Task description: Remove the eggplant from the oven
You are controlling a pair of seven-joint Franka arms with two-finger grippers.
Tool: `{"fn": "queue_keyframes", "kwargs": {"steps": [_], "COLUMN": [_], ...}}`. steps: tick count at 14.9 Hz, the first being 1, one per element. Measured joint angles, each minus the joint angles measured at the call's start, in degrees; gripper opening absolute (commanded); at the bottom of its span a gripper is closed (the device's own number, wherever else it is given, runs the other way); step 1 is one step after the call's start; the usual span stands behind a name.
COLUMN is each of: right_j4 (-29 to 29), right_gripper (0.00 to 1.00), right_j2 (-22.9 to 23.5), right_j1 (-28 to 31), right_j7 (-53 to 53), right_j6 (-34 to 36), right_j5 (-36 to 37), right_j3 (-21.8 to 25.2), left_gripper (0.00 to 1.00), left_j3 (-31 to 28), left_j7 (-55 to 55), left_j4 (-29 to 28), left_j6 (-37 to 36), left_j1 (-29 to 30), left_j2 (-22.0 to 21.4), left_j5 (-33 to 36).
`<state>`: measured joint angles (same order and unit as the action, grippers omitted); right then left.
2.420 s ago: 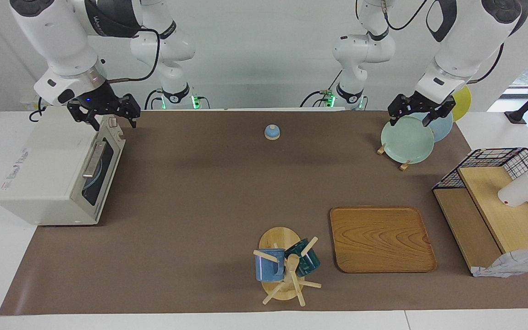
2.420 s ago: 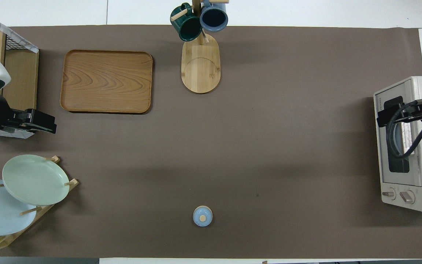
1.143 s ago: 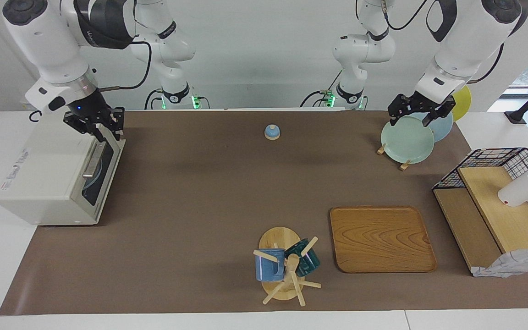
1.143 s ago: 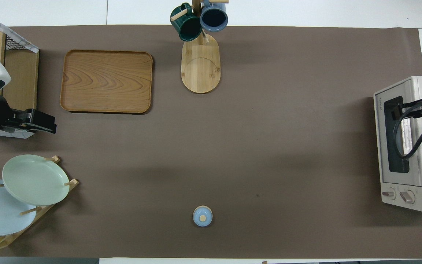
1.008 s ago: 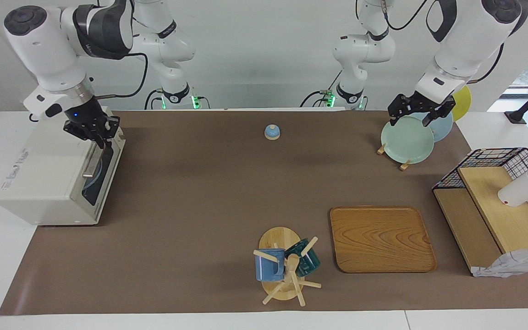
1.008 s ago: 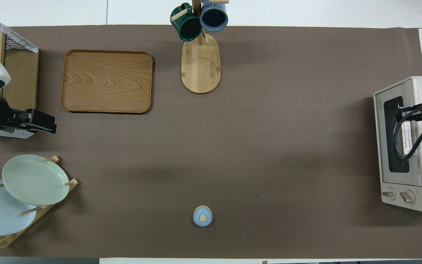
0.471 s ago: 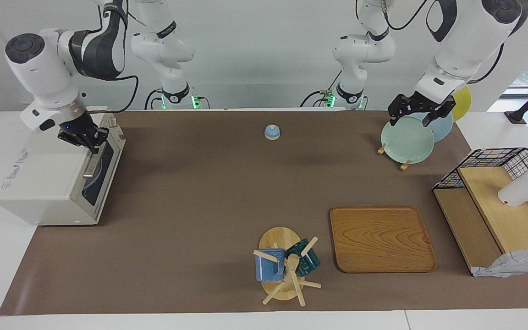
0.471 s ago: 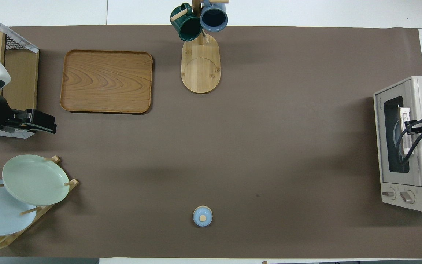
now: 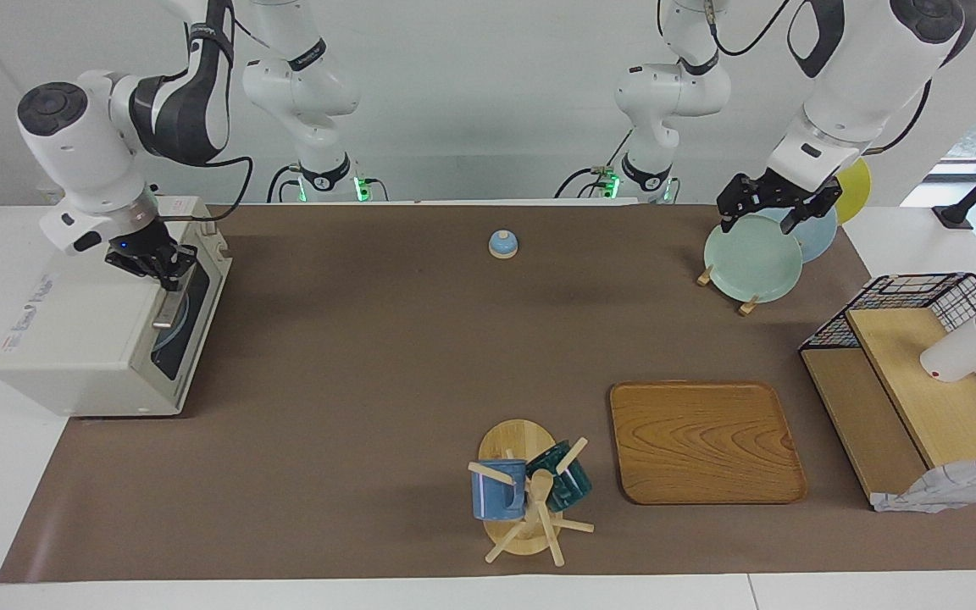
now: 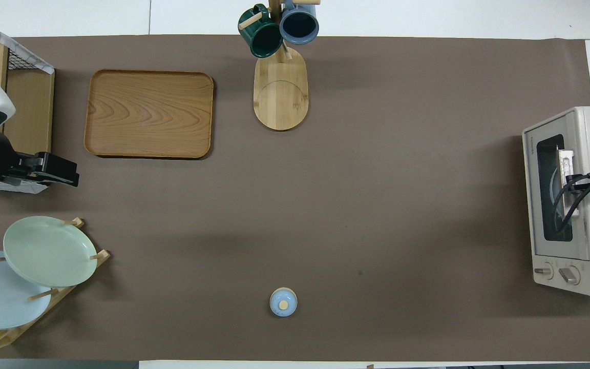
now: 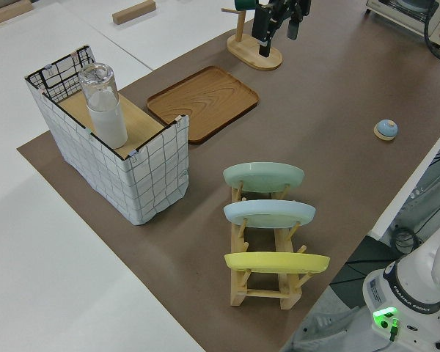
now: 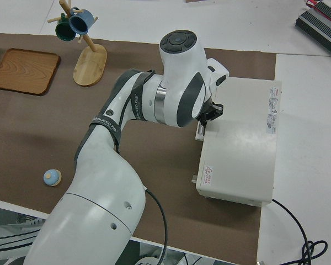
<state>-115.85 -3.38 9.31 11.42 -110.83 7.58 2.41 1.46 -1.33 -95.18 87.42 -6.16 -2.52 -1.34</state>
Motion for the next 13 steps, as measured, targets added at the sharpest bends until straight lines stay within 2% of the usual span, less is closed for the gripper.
{"fn": "queue_keyframes", "kwargs": {"steps": [3,7,10,13], "right_j4": [-1.06,-5.22,-7.4,-10.12], "right_gripper": [0.0,0.0,0.0,0.0], "right_j2": [-0.51,0.1,3.9,7.99], "right_j1": [-1.25,-7.7,-9.81,-11.53], "right_j7": [-1.15,-7.02,-7.67,-9.69], "right_j6": [-0.81,-5.71,-12.66,-21.28], "right_j5": [-0.02,-1.28,-4.92,-5.31], "right_j3": [-0.32,-0.95,-1.16,-1.24], "left_gripper": [1.0,1.0,1.0,1.0], "left_j3": [0.0,0.0,0.0,0.0], "left_j7": [0.0,0.0,0.0,0.0], "left_j4": [0.0,0.0,0.0,0.0], "left_j6": [0.0,0.0,0.0,0.0], "left_j1": [0.0,0.0,0.0,0.0], "left_j2": [0.0,0.0,0.0,0.0], "left_j5": [0.0,0.0,0.0,0.0]}}
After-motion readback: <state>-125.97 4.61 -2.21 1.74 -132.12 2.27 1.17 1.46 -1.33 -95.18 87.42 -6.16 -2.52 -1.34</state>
